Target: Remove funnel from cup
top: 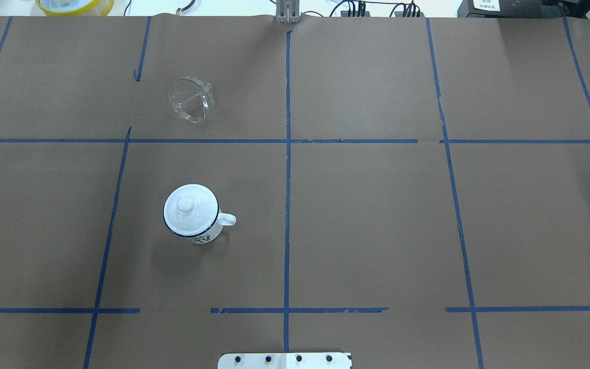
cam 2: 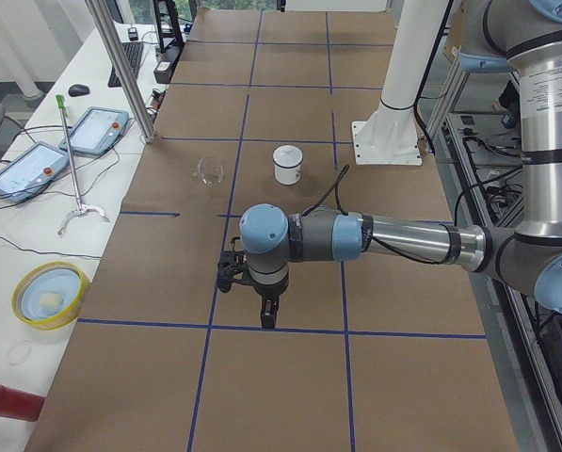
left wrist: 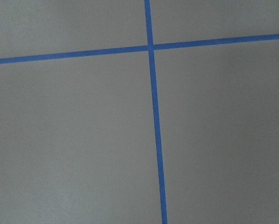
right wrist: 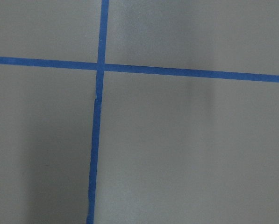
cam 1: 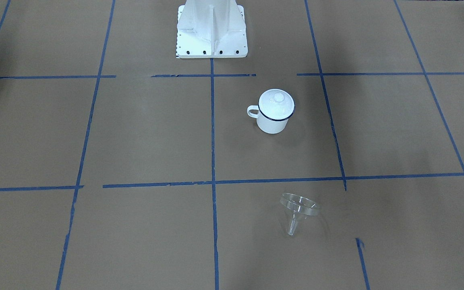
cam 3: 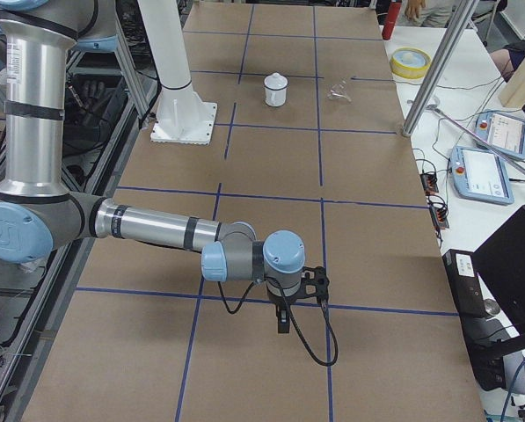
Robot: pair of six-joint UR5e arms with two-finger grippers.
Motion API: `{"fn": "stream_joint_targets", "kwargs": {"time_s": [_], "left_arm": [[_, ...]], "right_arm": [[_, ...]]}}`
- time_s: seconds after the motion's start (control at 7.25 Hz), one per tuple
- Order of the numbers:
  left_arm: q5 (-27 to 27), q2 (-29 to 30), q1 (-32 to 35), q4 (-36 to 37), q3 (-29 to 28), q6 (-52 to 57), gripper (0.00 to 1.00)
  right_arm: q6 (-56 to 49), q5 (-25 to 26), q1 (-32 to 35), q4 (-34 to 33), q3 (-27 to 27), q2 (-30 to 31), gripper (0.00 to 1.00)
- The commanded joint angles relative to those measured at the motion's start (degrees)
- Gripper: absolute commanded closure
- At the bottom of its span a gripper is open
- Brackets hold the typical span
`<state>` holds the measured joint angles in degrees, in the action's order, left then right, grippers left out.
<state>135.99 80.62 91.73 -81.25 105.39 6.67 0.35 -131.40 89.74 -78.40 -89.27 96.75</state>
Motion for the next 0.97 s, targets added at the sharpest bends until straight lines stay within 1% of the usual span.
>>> {"fn": "stream_joint_targets", "kwargs": {"time_s": [0.0, 0.14, 0.41, 0.69, 0.83], "left_arm": [[2.6, 1.11, -0.14, -2.16, -1.41, 0.01, 0.0], [2.18, 3.82, -0.14, -3.9, -4.81, 0.1, 0.0], [0.69, 5.86, -0.23, -4.18, -9.13, 0.53, 0.0], [-2.82, 7.01, 0.03, -3.57, -9.67, 1.58, 0.0], [-2.84, 7.44, 0.29, -2.35, -9.24, 1.76, 0.0]], "right_arm": [[0.0, 0.0, 0.0, 0.0, -0.03, 0.01, 0.0], [0.0, 0.0, 0.0, 0.0, -0.03, 0.02, 0.0], [0.0, 0.0, 0.0, 0.0, -0.03, 0.02, 0.0], [0.0, 0.0, 0.0, 0.0, -0.03, 0.02, 0.0], [0.0, 0.0, 0.0, 0.0, -0.03, 0.02, 0.0]]}}
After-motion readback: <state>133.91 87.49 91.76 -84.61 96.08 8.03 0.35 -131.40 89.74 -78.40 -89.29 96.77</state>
